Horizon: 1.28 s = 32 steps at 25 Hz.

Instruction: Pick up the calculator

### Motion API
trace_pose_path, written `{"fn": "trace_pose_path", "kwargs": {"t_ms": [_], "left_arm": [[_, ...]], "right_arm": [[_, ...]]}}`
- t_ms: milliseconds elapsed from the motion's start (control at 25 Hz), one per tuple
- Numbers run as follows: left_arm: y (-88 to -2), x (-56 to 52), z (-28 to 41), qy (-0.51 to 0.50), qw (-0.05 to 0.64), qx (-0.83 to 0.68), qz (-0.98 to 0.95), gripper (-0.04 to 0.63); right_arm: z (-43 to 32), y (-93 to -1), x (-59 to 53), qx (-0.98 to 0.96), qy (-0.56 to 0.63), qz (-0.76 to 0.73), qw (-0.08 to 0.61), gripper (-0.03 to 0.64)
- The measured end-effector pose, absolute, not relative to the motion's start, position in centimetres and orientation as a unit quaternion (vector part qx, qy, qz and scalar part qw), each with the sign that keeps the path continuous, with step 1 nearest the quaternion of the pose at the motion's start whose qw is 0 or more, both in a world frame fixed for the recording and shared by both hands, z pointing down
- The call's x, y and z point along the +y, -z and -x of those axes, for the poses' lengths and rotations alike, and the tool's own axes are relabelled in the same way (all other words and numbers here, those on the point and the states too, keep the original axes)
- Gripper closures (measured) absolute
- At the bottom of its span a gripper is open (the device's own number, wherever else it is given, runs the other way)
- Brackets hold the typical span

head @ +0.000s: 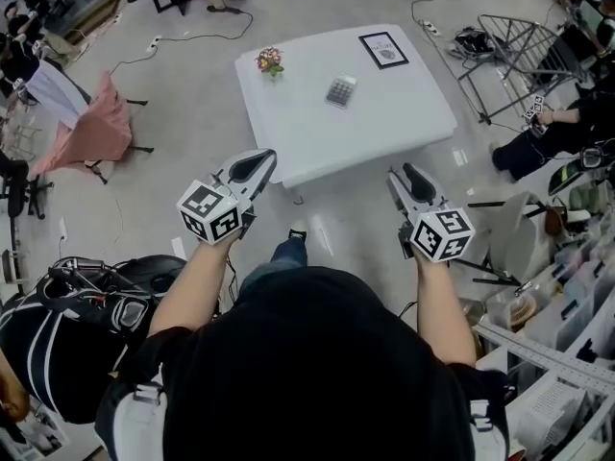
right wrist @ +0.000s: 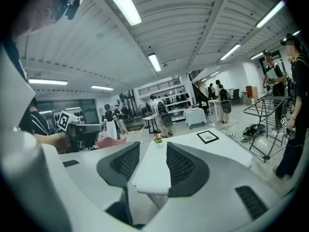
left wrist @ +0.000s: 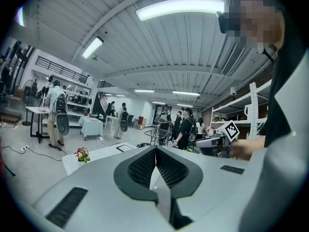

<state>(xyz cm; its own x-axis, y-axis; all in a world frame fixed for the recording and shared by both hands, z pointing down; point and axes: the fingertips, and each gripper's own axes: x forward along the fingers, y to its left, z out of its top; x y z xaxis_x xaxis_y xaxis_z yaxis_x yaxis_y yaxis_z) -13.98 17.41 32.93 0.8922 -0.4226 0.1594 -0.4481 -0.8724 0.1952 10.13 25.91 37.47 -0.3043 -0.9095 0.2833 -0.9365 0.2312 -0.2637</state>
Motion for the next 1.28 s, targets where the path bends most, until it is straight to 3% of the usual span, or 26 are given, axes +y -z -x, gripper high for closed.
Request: {"fn": "trace_pose_path", "kwargs": {"t_ms": [880, 1280], "left_arm": [[-35.0, 0.6, 8.7, -0.057, 0.119, -0.136, -0.982, 0.575], [-35.6, -5.1, 9.7, -0.055, 0.12, -0.115, -0.985, 0.575]], "right_arm": [[-13.5, -37.8, 12.8, -0.732, -0.207, -0.648, 0.032, 0.417], [-12.1, -37.6, 7.6, -0.723, -0.202, -0.659, 0.034, 0.417]]}}
